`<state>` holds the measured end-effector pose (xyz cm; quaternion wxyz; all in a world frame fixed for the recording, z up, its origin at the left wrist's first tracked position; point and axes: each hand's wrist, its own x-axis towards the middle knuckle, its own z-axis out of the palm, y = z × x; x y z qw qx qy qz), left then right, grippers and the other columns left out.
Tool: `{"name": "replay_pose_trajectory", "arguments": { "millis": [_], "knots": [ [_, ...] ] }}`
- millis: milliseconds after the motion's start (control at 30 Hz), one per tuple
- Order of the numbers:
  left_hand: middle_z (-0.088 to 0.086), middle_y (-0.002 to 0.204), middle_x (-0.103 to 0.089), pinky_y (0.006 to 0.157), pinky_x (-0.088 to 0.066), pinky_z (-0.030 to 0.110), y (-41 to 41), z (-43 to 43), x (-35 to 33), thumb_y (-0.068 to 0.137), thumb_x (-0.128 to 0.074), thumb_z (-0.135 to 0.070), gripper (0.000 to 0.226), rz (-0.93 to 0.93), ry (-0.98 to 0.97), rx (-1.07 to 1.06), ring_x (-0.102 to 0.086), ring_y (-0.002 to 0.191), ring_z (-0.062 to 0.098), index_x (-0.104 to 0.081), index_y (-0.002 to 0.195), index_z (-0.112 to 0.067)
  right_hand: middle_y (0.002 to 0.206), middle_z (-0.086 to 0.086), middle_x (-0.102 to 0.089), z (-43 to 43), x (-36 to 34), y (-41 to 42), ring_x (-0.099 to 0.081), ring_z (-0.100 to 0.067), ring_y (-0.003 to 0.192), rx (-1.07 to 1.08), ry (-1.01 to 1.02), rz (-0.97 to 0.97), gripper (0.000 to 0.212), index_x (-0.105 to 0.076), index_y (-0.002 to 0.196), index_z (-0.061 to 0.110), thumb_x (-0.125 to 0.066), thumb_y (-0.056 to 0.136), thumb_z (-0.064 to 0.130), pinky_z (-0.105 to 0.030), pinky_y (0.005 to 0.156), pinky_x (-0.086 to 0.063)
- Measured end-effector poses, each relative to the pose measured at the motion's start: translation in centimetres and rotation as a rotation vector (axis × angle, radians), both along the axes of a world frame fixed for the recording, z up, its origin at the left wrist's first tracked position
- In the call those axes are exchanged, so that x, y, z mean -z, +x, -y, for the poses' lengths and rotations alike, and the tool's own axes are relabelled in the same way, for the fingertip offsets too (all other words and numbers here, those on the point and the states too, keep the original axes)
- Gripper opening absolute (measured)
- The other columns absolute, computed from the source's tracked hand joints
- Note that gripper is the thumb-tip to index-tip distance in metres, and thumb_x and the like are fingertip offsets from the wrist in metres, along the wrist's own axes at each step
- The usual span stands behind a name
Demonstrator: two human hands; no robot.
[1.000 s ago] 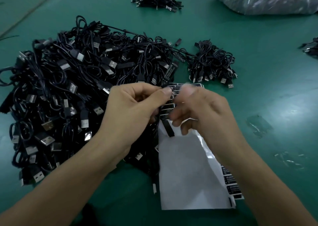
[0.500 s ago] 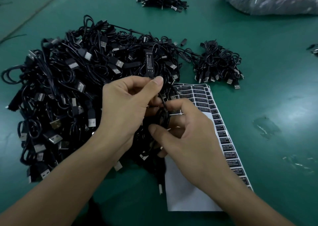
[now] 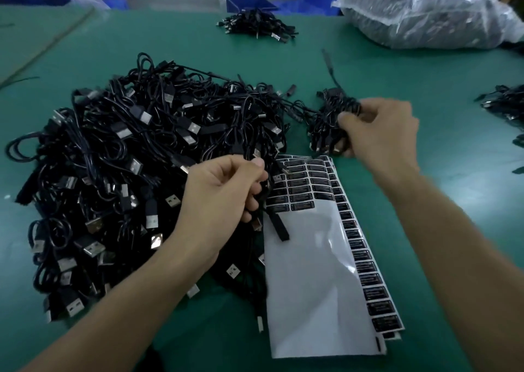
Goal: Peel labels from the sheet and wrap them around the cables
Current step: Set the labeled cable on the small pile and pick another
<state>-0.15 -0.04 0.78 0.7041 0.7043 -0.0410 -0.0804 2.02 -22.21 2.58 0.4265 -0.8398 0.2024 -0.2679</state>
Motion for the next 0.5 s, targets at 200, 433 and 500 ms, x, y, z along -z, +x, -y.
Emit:
{"name": "replay_pose_trajectory", "arguments": {
  "millis": [200, 433, 500],
  "knots": [
    [-0.006, 0.058, -0.063, 0.045, -0.045, 0.016, 0.3, -0.2, 0.0, 0.094, -0.066, -0.026, 0.031, -0.001, 0.009, 0.004, -0.056, 0.048, 0.005, -0.074, 0.065, -0.019, 0.111, -0.019, -0.069, 4.4, -0.5, 5.8, -0.063, -0.029, 0.083, 0.210, -0.117, -0.172, 0.030, -0.071, 0.111, 0.003, -0.071, 0.085, 0.018, -0.034, 0.083, -0.057],
    [-0.007, 0.058, -0.062, 0.043, -0.045, 0.017, 0.2, -0.2, -0.1, 0.095, -0.065, -0.021, 0.027, 0.009, 0.019, 0.021, -0.055, 0.047, 0.005, -0.072, 0.071, -0.012, 0.121, -0.022, -0.062, 3.2, 0.8, 5.1, -0.052, -0.038, 0.116, 0.178, -0.290, -0.224, 0.047, -0.066, 0.116, -0.002, -0.054, 0.099, 0.040, -0.038, 0.090, -0.043],
    [-0.007, 0.058, -0.062, 0.044, -0.045, 0.017, 0.2, -0.3, 0.0, 0.095, -0.065, -0.020, 0.027, 0.019, 0.029, 0.028, -0.055, 0.047, 0.006, -0.072, 0.070, -0.013, 0.126, -0.017, -0.057, 1.3, 0.4, 4.3, -0.051, -0.034, 0.119, 0.124, -0.412, -0.135, 0.038, -0.065, 0.122, 0.009, -0.053, 0.099, 0.037, -0.038, 0.099, -0.041]
  ]
}}
